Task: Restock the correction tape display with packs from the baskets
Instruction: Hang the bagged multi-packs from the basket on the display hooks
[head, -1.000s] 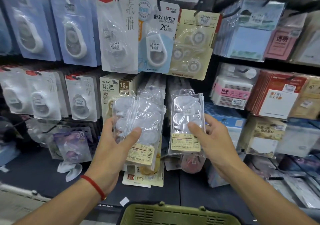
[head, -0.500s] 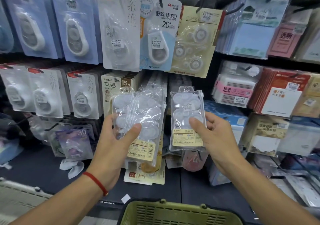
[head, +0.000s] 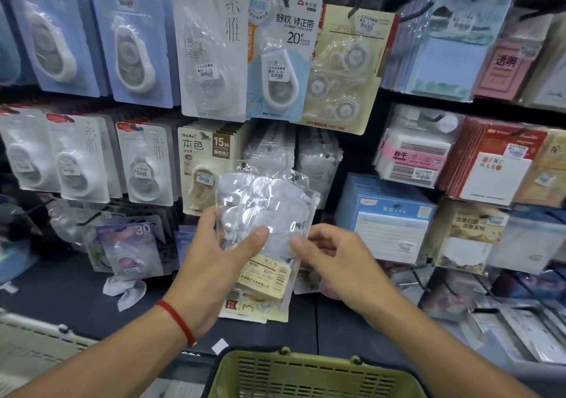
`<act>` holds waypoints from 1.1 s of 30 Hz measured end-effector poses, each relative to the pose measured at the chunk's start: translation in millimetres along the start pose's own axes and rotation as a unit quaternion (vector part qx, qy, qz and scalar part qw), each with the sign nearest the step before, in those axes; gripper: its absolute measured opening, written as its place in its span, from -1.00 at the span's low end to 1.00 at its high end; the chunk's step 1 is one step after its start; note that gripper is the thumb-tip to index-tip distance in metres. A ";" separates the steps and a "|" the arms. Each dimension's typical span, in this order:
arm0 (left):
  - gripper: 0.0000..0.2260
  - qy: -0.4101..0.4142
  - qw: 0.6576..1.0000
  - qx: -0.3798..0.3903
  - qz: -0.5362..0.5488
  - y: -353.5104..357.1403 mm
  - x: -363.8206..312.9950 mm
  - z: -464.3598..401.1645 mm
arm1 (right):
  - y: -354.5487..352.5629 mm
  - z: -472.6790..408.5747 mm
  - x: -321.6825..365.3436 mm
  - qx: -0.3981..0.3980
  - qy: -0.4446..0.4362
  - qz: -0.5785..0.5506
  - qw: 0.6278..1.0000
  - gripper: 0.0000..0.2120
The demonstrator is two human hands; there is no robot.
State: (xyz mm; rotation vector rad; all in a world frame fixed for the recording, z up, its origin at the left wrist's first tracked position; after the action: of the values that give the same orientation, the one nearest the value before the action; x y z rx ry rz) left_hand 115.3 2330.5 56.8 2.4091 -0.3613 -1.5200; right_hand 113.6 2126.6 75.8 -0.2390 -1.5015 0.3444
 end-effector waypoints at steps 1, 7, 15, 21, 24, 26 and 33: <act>-0.43 -0.003 1.000 0.001 0.001 1.4 1.0 0.6 | 2.6 -0.2 -0.1 -0.001 0.003 -0.025 1.000 -0.86; -0.55 0.006 1.000 -0.007 -0.022 -2.6 0.6 -3.6 | -8.2 0.8 2.5 -0.108 0.007 -0.134 0.985 -0.83; -0.74 0.038 0.997 -0.025 -0.057 -10.1 -0.8 -7.5 | -28.8 -4.4 5.1 -0.175 -0.014 -0.158 0.972 -0.87; -0.73 0.047 0.996 -0.037 -0.061 -11.9 -3.8 -9.3 | -30.3 -3.8 9.1 -0.168 -0.024 -0.159 0.973 -0.81; -0.67 0.047 0.997 -0.040 -0.052 -11.9 -4.6 -8.9 | -32.6 -6.7 7.1 -0.156 -0.003 -0.139 0.978 -0.77; -0.65 0.045 0.997 -0.041 -0.049 -11.1 -5.7 -8.2 | -35.7 -6.6 6.4 -0.199 -0.008 -0.041 0.979 -0.70; -0.49 0.029 0.999 -0.010 -0.037 -1.8 -2.4 -2.2 | -5.4 2.5 4.1 0.011 -0.020 0.039 0.999 -0.85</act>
State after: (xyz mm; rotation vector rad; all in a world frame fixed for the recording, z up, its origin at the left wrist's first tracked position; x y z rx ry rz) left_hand 116.4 2333.2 59.1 2.4716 -0.2469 -1.4725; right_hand 111.6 2123.0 81.8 -0.2761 -1.5292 0.4300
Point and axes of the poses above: each hand's wrist, its own z-axis away from the middle knuckle, its own y-axis out of the palm, x = y × z, the point moved 1 cm from there along -z, towards the middle knuckle, and after that the axes turned 13 degrees about y, right-handed, at the moved point
